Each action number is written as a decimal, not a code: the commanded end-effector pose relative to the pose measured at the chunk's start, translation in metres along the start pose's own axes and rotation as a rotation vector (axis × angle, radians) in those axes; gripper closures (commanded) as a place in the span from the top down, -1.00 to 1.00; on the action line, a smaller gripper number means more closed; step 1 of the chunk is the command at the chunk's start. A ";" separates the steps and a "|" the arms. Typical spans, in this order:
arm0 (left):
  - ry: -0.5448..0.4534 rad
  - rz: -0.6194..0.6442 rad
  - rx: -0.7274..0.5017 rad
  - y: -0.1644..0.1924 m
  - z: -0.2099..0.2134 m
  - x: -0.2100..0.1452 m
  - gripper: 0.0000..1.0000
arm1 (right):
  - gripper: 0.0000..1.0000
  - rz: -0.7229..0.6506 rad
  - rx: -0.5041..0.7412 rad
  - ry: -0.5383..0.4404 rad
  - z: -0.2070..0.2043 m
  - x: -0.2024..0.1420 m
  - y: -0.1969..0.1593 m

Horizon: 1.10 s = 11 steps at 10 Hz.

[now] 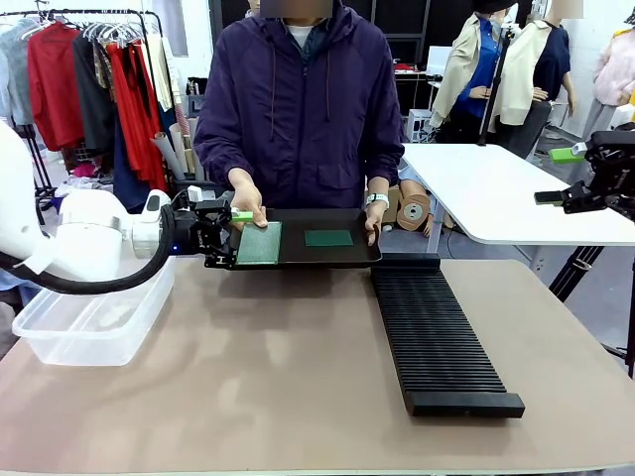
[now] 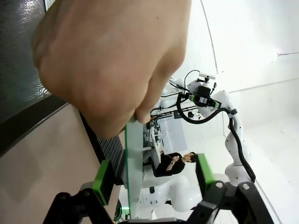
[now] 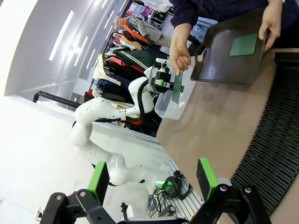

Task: Sort PCBs into racks and boxes based on the side picked up.
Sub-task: Pick up the Blank PCB handed by the Human.

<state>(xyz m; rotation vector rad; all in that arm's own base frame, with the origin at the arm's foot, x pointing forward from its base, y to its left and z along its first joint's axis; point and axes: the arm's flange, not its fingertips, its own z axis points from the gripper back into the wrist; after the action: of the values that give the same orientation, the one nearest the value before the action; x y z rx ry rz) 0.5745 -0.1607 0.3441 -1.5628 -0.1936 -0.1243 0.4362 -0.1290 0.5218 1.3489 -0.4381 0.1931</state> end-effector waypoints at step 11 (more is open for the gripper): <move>0.067 0.035 -0.030 0.004 -0.001 0.000 -1.00 | 1.00 0.002 0.004 -0.001 0.000 0.001 0.002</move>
<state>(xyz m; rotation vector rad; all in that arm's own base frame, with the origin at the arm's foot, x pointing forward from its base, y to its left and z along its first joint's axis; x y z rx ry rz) 0.5714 -0.1626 0.3362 -1.5847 -0.1504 -0.1318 0.4362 -0.1290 0.5218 1.3489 -0.4381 0.1931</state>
